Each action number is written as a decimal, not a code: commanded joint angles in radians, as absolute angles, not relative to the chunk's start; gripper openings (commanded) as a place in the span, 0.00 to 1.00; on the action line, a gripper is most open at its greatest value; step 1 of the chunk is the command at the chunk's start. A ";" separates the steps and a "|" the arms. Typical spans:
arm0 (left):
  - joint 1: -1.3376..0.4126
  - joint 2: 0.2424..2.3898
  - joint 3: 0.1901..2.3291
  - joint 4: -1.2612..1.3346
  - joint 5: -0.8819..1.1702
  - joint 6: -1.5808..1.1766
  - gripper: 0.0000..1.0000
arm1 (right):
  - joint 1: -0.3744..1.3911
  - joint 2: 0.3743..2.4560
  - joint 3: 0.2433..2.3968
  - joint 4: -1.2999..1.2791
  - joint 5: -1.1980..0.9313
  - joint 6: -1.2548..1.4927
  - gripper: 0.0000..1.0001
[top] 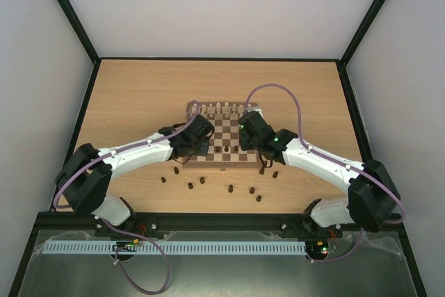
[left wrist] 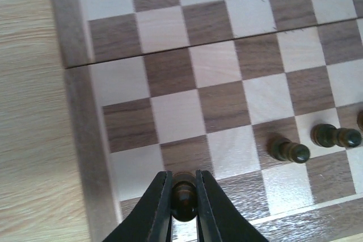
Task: Set up the chess pieces on the board
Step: Place the chess piece on the chessboard.
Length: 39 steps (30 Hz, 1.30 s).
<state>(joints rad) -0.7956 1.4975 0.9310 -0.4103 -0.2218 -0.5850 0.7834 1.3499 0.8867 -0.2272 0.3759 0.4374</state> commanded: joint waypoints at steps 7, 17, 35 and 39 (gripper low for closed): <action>-0.838 1.632 0.999 -0.370 -0.186 -0.580 0.03 | 0.763 1.327 0.870 -0.259 0.385 0.453 0.46; -0.844 1.690 1.022 -0.329 -0.179 -0.583 0.03 | 0.761 1.328 0.869 -0.256 0.373 0.451 0.46; -0.856 1.699 1.036 -0.343 -0.197 -0.586 0.11 | 0.760 1.335 0.870 -0.253 0.359 0.450 0.46; -0.859 1.696 1.034 -0.345 -0.195 -0.586 0.12 | 0.761 1.335 0.869 -0.253 0.357 0.448 0.46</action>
